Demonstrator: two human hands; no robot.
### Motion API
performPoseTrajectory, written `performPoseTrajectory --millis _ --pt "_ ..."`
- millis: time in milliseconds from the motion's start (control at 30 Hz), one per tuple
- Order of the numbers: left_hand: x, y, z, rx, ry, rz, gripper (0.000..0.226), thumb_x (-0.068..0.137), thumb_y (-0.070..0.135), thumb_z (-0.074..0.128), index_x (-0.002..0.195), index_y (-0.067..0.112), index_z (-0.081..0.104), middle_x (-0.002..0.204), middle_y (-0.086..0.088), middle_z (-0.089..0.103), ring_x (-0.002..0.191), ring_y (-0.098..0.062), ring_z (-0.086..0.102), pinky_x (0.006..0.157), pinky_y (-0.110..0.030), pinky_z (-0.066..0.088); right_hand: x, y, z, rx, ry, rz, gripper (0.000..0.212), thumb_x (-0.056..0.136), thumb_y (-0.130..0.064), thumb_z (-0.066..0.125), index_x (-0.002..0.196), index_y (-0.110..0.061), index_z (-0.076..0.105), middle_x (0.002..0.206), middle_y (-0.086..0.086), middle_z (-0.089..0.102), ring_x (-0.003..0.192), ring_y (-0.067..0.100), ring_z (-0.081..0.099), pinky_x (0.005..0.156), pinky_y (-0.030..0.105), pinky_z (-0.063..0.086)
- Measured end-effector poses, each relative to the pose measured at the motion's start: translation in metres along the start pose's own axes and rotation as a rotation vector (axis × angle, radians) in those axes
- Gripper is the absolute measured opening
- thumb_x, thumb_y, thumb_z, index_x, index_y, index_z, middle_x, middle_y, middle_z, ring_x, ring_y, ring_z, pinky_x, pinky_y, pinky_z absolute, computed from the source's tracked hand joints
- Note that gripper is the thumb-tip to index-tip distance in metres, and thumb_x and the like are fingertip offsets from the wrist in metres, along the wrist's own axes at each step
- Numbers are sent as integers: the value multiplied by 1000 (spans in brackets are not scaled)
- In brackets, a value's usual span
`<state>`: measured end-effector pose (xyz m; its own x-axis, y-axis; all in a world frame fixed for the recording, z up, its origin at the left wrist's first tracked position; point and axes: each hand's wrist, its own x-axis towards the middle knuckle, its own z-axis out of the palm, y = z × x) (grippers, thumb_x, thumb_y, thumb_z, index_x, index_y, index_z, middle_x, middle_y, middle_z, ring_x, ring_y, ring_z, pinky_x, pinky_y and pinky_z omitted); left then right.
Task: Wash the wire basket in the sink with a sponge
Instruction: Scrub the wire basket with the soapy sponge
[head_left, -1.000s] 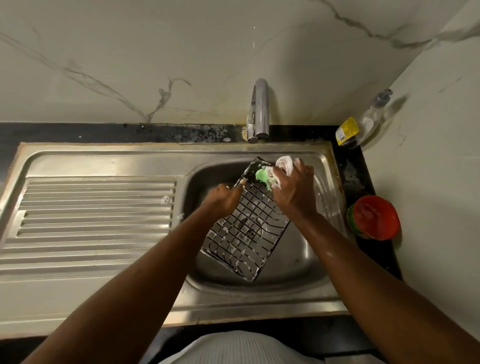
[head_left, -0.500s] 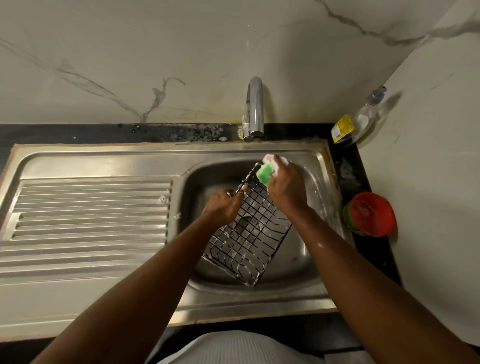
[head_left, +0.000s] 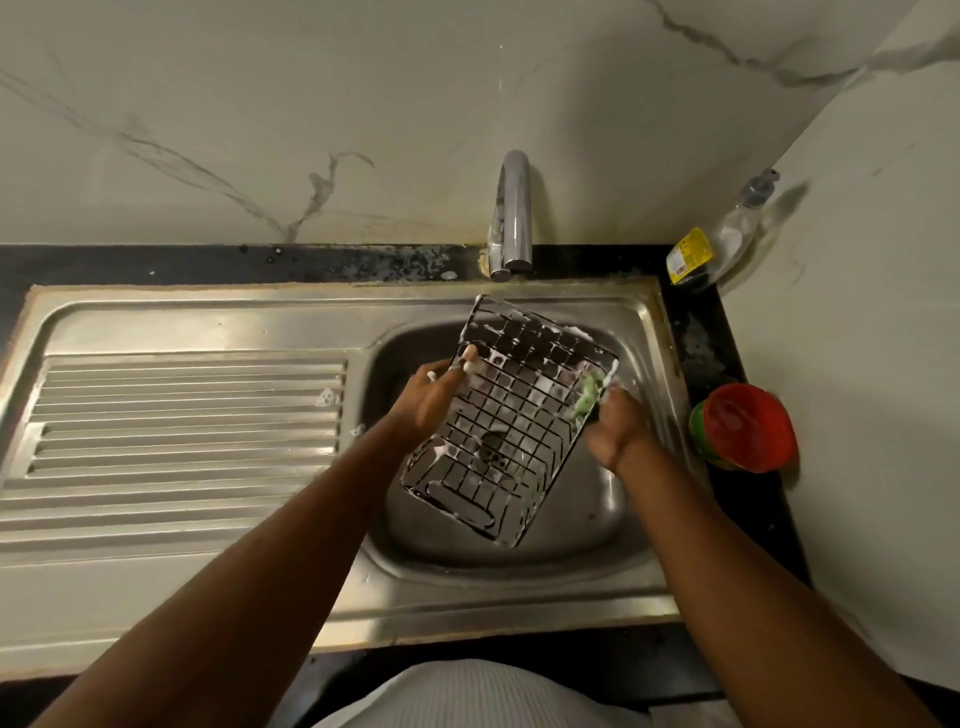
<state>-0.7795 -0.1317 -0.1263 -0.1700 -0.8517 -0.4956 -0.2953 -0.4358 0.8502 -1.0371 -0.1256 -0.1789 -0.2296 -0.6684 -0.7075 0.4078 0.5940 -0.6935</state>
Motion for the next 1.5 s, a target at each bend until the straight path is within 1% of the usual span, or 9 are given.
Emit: performPoseTrajectory --millis 100,233,367,633,800,1033,1167,1267,1500 --pt "-6 -2 8 -112 -61 -59 34 112 32 43 104 14 70 85 2 75 77 -13 69 63 -19 54 -6 -14 5 82 -140 -34 59 82 -41 78 132 -12 64 128 20 61 112 36 61 102 58 49" --pt "-15 -9 21 -163 -17 -45 37 112 31 43 114 2 67 95 -3 73 74 -2 74 58 -13 55 -42 -31 33 14 -320 -126 37 102 -49 53 105 -17 70 102 11 69 84 25 68 76 40 57" --pt "-20 -14 28 -215 82 -50 24 112 23 46 124 7 60 101 -6 69 64 8 70 53 -11 53 -60 -39 48 -307 -402 -130 60 84 -73 63 129 -32 67 137 -3 63 128 24 55 106 51 43" --pt "-9 -22 28 -158 191 -90 22 107 40 54 101 26 69 102 0 74 96 -18 70 86 -36 57 -51 -51 58 -480 -471 -29 34 85 -35 79 119 -30 75 123 -1 73 118 21 60 97 41 48" --pt "-2 -1 28 -473 132 -316 32 109 25 46 96 14 73 80 2 79 87 -22 73 76 -30 57 -48 -24 63 -500 -350 -179 37 89 2 70 123 -13 69 88 -4 67 65 0 60 50 17 44" --pt "-10 4 36 -687 184 -421 39 108 13 40 81 10 67 61 0 72 52 -12 67 49 -20 53 -49 9 69 -515 25 -357 26 94 -29 74 117 -21 67 106 -5 71 96 13 66 84 26 50" --pt "-5 7 40 -836 430 -476 37 107 33 38 103 10 66 104 -14 71 83 -24 68 79 -40 61 -52 22 72 -491 60 -411 28 97 -42 68 107 -16 71 96 -1 75 89 17 71 73 28 50" --pt "-9 14 42 -698 523 -461 41 104 57 41 116 20 54 110 -13 65 89 -29 72 71 -43 65 -56 30 73 -524 -10 -352 43 100 -62 51 109 -23 67 105 -5 73 95 12 66 75 28 49" --pt "6 33 17 -399 386 -594 32 109 26 46 129 4 57 105 -12 62 84 -25 63 66 -37 60 -50 38 93 -591 -35 -385 39 109 -30 43 135 -10 64 133 8 67 126 23 61 106 34 47"
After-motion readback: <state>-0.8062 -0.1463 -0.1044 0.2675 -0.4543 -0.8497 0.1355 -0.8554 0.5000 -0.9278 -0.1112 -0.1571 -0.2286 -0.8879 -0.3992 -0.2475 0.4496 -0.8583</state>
